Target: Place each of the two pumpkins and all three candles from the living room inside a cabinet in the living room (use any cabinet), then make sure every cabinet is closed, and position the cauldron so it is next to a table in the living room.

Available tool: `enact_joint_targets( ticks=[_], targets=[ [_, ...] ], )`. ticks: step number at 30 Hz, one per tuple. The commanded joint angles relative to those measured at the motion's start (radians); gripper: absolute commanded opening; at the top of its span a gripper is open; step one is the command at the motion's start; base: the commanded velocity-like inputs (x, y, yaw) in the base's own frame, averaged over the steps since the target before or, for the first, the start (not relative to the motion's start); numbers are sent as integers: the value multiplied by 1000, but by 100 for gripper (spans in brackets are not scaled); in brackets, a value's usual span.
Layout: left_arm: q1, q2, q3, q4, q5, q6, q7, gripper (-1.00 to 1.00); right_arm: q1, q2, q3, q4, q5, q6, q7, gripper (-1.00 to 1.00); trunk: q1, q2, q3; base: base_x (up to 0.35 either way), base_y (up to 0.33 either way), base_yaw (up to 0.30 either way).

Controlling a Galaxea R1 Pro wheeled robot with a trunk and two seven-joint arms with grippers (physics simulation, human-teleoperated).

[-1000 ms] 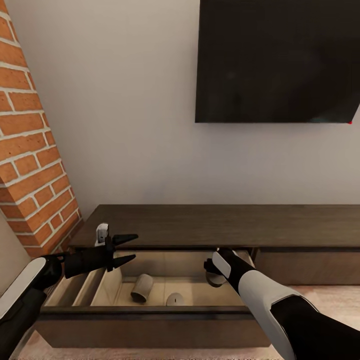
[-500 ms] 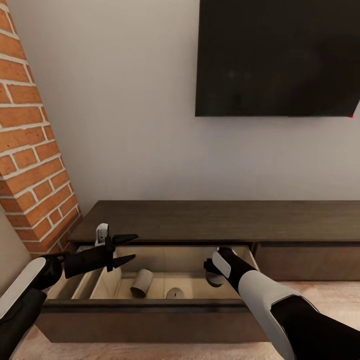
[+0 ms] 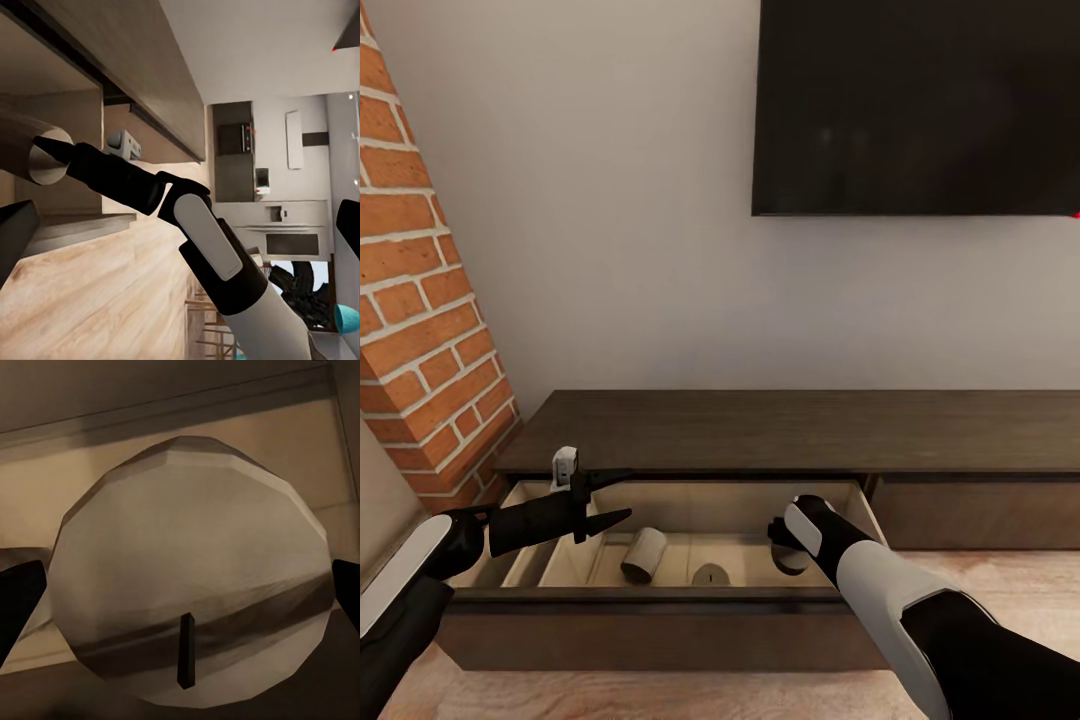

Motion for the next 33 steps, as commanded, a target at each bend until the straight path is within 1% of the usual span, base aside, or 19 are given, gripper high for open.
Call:
enact_joint_targets(
  ticks=[1,5,17,23,33],
  targets=[
    [-1,1,-1,-1,11,0,9,100,0,0,9,-2,-10,4,-7,-100,0,0,-1,0,0,0],
    [-1,1,-2,-2,11,0,9,100,0,0,8,-1,-9,4,-7,-100,0,0,-1,15,1,0],
    [-1,1,-3,-3,11,0,9,100,0,0,9,-1,-10,4,-7,-100,0,0,-1,153,6,0],
    [-1,2,-3,-3,11,0,9,100,0,0,9,-1,-10,4,-7,-100,0,0,-1,29,0,0],
    [1,2,-3,-29,11,1,9,100,0,0,9,1,-9,6,-7,-100,4,-3,-40,1,0,0]
  ],
)
